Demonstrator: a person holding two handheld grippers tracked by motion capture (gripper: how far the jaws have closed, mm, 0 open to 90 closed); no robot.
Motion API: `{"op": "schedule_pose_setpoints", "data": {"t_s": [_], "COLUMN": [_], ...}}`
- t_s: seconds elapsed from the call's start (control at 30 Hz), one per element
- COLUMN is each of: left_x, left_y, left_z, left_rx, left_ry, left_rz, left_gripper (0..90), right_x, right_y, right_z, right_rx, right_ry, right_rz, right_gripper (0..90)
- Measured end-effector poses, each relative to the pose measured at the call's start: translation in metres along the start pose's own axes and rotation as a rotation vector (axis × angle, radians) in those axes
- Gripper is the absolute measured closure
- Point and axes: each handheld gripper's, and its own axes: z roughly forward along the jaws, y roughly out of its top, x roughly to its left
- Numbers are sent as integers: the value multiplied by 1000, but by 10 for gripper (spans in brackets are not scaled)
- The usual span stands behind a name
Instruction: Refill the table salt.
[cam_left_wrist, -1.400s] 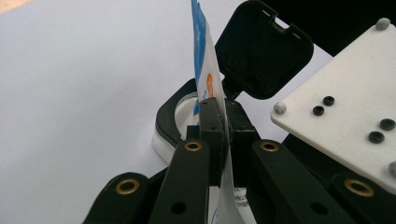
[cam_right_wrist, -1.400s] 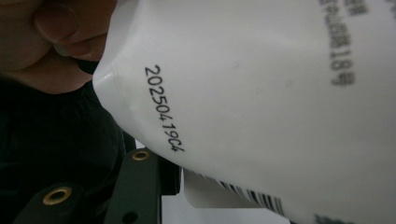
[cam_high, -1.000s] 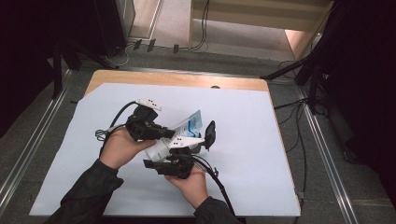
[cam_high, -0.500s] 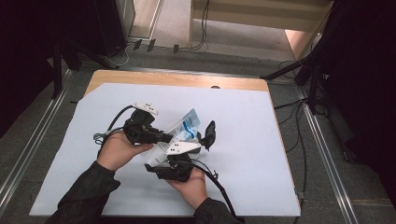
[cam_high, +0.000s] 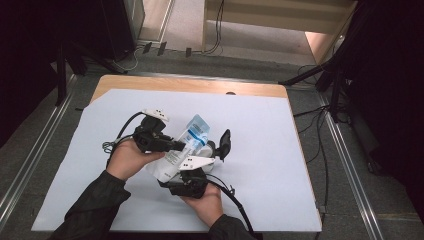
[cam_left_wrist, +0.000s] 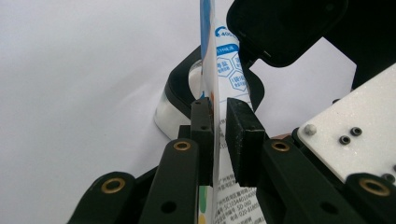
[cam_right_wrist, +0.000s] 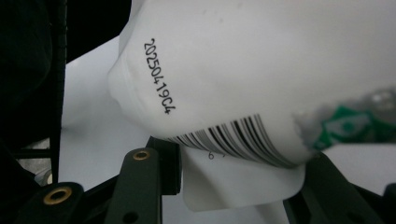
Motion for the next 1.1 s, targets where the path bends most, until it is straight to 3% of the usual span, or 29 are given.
{"op": "schedule_pose_setpoints", "data": {"t_s": [0.3,0.7,0.87,1.1], "left_x": [1,5,3,-3], "left_y": [6,11,11,9], "left_z": [2,2,-1,-10], "left_rx": [-24,-53,-51,-40], "left_ry": [-8,-71,-85,-99], "left_rz": [9,3,21,48], "left_gripper": [817,796,896,900], "right_x": [-1,-2,-4,-3], "right_y": [-6,-13,-13,-13], "right_z": [-2,-3,-4,-3], "right_rx": [26,36,50,56], "right_ry": [-15,-36,-39,-45], "right_rz": [0,11,36,29], "right_gripper": [621,625,651,671]}}
